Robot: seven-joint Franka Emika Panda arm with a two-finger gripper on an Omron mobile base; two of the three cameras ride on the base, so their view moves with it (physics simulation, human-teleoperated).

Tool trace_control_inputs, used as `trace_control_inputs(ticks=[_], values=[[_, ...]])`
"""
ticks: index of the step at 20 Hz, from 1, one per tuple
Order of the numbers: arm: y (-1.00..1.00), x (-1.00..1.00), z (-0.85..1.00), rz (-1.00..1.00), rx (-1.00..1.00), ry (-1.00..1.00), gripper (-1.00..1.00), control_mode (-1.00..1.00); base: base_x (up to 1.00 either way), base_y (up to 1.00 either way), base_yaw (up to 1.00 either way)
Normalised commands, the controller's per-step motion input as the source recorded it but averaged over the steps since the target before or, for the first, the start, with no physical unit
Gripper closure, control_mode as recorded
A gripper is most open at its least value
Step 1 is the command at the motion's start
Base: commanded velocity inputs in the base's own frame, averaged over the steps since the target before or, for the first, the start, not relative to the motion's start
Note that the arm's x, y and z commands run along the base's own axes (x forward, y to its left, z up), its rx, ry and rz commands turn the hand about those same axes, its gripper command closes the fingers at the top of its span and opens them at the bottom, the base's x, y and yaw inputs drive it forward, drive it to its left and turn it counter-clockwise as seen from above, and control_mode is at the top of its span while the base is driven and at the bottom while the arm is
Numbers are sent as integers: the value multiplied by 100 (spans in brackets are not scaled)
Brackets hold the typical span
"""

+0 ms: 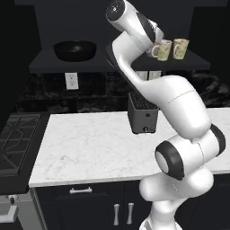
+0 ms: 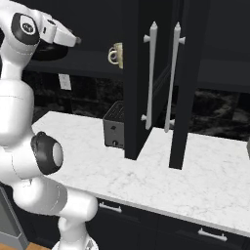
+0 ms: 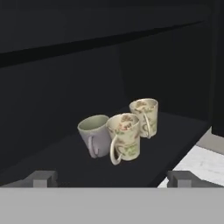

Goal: Gather all objects into one cabinet and sort the glasses and bowls to opposite sides.

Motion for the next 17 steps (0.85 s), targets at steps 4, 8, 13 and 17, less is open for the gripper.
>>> trace_control_inputs(ticks=[4,8,13,17], values=[[2,-23,0,-1,0,-1,-100,-100,0,0,0],[21,-56,-6,17,-5,0,-100,-100,0,0,0],[12,-91,-28,49,-5,-1,-100,-100,0,0,0],[0,-86,-22,60,-8,-1,-100,-100,0,0,0]])
